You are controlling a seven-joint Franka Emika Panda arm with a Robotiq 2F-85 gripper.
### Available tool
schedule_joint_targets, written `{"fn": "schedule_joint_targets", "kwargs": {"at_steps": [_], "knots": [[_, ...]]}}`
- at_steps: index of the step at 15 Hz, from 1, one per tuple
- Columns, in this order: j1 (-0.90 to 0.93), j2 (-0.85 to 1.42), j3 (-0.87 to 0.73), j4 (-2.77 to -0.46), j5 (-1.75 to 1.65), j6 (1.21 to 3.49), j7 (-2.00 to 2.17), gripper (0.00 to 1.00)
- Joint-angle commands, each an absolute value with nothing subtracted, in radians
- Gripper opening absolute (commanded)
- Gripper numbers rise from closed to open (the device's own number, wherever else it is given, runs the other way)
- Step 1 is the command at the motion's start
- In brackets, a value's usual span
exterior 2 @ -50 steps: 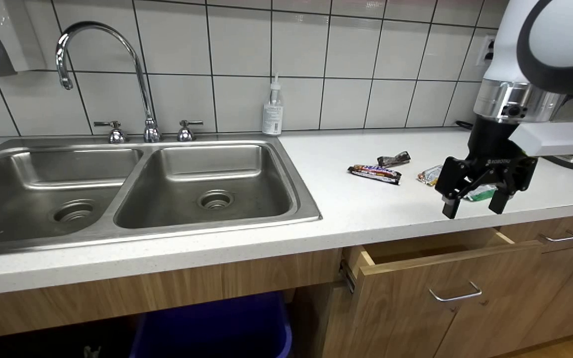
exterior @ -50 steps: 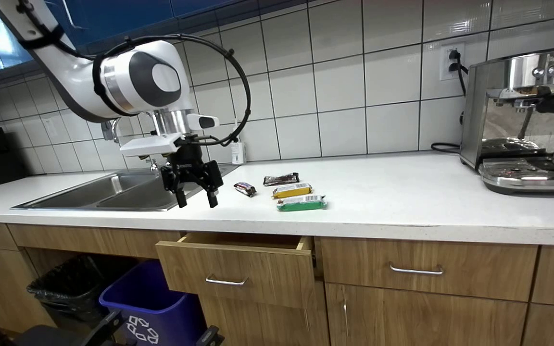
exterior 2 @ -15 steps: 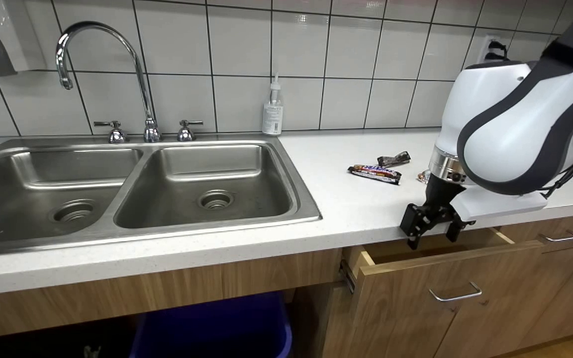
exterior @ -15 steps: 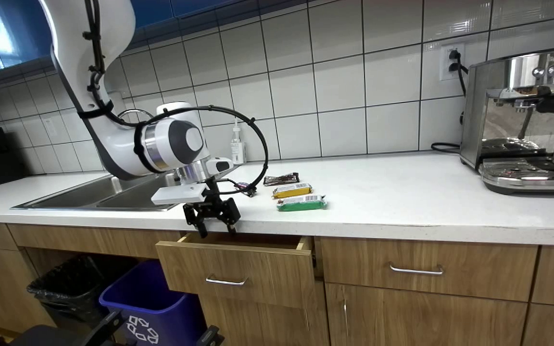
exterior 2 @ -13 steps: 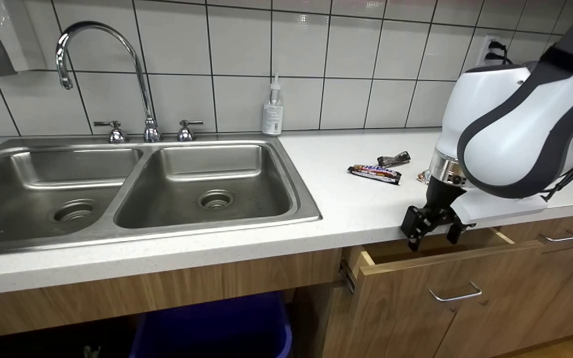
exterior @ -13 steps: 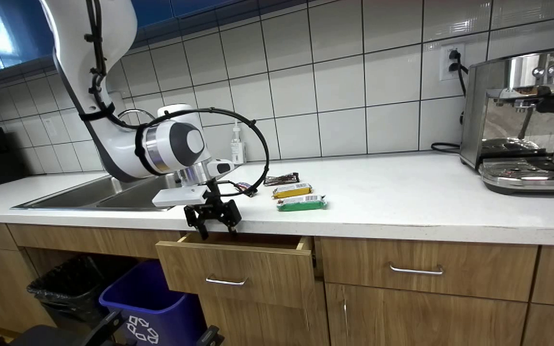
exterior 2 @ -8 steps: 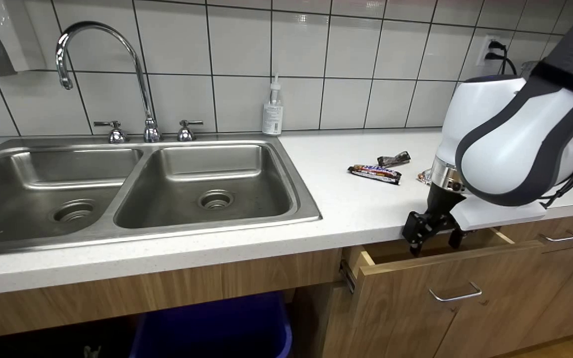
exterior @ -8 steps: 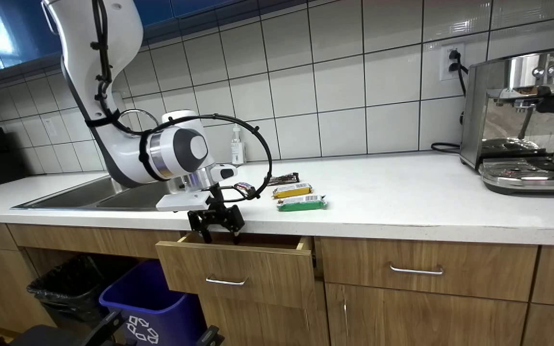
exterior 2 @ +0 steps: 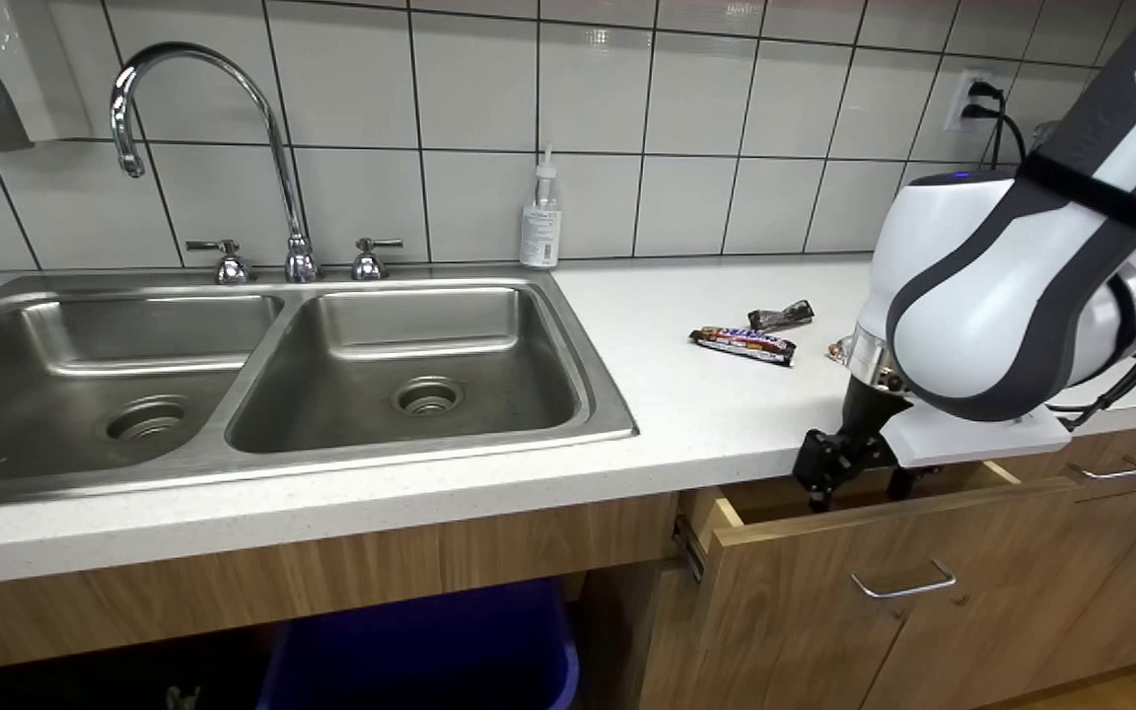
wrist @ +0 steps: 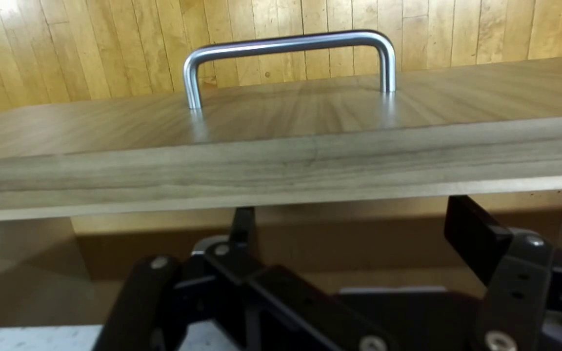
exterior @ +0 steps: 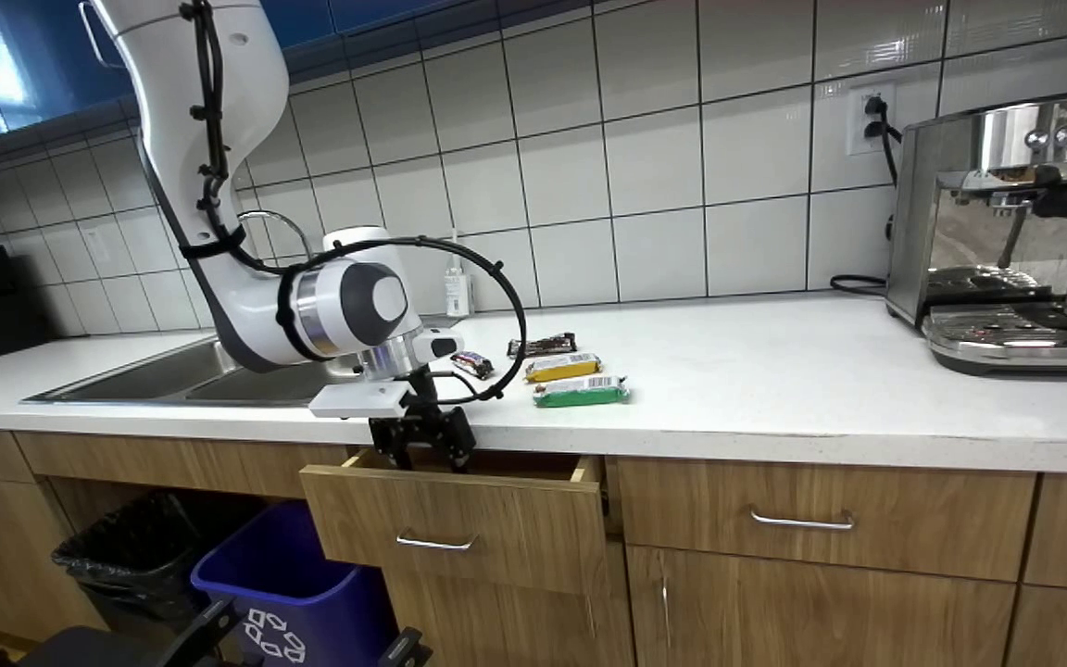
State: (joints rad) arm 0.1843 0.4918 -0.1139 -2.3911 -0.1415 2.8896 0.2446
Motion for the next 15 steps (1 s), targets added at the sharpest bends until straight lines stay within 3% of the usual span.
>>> {"fn": "schedule_joint_targets", "kwargs": {"at_steps": [1, 15], "knots": [[0.186, 0.466, -0.105, -2.420, -0.098, 2.883, 0.254, 1.00], [0.227, 0.348, -0.139, -2.573, -0.090, 2.851, 0.281, 1.00]]}}
